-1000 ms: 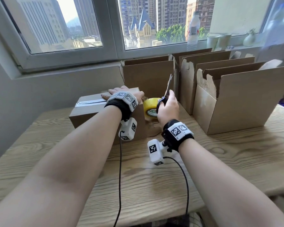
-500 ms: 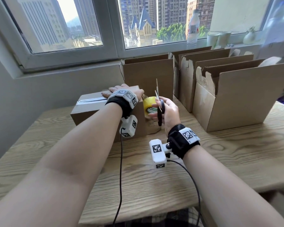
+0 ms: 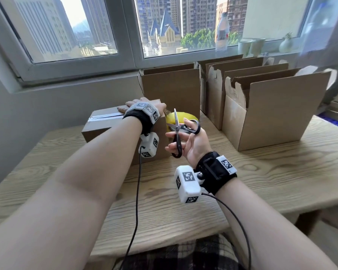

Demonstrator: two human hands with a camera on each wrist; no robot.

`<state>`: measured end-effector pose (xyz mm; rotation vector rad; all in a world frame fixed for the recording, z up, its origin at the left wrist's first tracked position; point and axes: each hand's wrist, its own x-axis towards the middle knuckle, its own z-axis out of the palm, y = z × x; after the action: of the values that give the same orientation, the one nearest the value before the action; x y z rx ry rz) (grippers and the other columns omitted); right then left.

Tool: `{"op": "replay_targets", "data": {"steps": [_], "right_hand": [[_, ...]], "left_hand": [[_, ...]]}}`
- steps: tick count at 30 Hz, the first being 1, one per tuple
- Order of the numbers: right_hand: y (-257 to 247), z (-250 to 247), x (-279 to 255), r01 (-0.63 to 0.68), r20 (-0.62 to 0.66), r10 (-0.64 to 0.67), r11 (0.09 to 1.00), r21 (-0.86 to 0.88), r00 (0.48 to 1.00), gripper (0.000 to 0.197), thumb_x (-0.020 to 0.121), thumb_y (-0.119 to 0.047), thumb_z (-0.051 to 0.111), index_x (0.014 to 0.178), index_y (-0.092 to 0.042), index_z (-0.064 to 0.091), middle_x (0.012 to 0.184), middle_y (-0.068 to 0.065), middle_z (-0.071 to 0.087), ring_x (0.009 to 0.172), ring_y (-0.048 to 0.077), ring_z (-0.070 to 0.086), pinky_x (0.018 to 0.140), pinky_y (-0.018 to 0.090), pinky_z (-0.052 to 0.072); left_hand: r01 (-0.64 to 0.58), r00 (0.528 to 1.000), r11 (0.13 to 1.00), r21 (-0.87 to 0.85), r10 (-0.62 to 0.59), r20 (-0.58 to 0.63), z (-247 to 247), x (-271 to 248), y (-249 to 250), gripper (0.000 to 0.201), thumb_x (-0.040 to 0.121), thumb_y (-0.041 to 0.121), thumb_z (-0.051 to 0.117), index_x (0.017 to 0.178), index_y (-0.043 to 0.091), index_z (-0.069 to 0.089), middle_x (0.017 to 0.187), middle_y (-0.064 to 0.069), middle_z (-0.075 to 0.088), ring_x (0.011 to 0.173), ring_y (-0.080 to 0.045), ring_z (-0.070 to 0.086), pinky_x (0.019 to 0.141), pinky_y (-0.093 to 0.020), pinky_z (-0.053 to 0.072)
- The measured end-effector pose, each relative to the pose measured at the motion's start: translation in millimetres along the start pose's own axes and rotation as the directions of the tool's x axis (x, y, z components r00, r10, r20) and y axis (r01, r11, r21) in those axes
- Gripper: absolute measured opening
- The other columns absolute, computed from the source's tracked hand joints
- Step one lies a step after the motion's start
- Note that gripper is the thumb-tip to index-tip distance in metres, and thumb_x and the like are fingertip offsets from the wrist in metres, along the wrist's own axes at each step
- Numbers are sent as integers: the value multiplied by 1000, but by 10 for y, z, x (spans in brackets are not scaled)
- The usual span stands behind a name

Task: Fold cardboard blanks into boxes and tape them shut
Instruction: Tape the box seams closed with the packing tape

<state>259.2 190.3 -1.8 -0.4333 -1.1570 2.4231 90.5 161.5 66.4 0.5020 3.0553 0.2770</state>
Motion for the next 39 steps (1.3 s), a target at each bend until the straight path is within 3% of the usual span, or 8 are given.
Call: {"op": "replay_targets", "data": {"steps": [6, 12, 16, 27, 32, 34, 36, 39], "right_hand": [[101, 110, 198, 6, -70, -6, 1000, -1, 998, 27, 99, -26, 52, 115, -5, 52, 86, 15, 69, 40, 23, 58, 58, 39, 60], [80, 112, 377, 32, -125, -29, 999, 19, 992, 15, 100, -18, 53, 109, -6, 51, 81, 17, 59, 37, 17, 48, 50, 33, 57], [47, 70, 431, 51, -110, -52, 999, -13, 993, 20, 101, -14, 54, 117, -8, 44, 79, 16, 60, 35, 13, 45, 46, 29, 55], [46, -35, 436, 101, -42, -106, 990, -96, 993, 32, 94, -3, 61, 119, -6, 41, 86, 19, 66, 41, 12, 51, 49, 31, 56], [26, -93, 505, 144, -158, -181, 964, -221, 971, 30, 93, -3, 65, 110, -11, 43, 94, 20, 66, 39, 13, 53, 50, 34, 58], [20, -184, 518, 140, -206, -229, 918, -371, 951, 32, 88, -3, 70, 102, -15, 45, 102, 21, 66, 45, 21, 57, 55, 42, 56], [13, -258, 515, 93, -236, -299, 779, -620, 925, 36, 82, -5, 76, 98, -21, 48, 100, 15, 67, 60, 30, 64, 61, 45, 58], [-30, -301, 493, -36, -248, -367, 498, -866, 897, 31, 77, -12, 70, 102, -19, 53, 92, 3, 64, 78, 22, 63, 73, 32, 56]], "left_hand": [[11, 1000, 1000, -6, -11, -4, 31, 46, 24, 83, 66, 66, 50, 131, 14, 45, 133, -16, 47, 123, -36, 41, 110, -54, 28], [3, 1000, 1000, 5, -3, -4, 47, 89, 15, 82, 66, 64, 48, 131, 14, 44, 134, -17, 46, 125, -37, 39, 110, -55, 27], [9, 1000, 1000, 8, -9, -1, 60, 115, 24, 86, 67, 65, 48, 136, 14, 40, 138, -18, 43, 130, -37, 35, 111, -56, 25], [13, 999, 1000, 21, -14, 34, 37, 108, 37, 92, 69, 67, 50, 142, 13, 36, 145, -19, 39, 136, -39, 31, 111, -58, 24], [14, 999, 999, 47, -15, 41, 16, 93, 37, 95, 67, 67, 52, 144, 13, 36, 148, -19, 38, 139, -40, 28, 112, -61, 19], [20, 999, 998, 52, -22, 46, 4, 92, 43, 94, 68, 64, 53, 145, 13, 34, 150, -19, 35, 142, -40, 23, 113, -63, 15], [16, 998, 998, 63, -20, 67, -15, 82, 54, 95, 68, 65, 54, 145, 13, 34, 150, -20, 35, 141, -40, 24, 113, -61, 18], [8, 997, 998, 66, -13, 76, -1, 125, 63, 101, 61, 69, 53, 145, 15, 36, 149, -19, 36, 139, -41, 28, 112, -59, 22]]}}
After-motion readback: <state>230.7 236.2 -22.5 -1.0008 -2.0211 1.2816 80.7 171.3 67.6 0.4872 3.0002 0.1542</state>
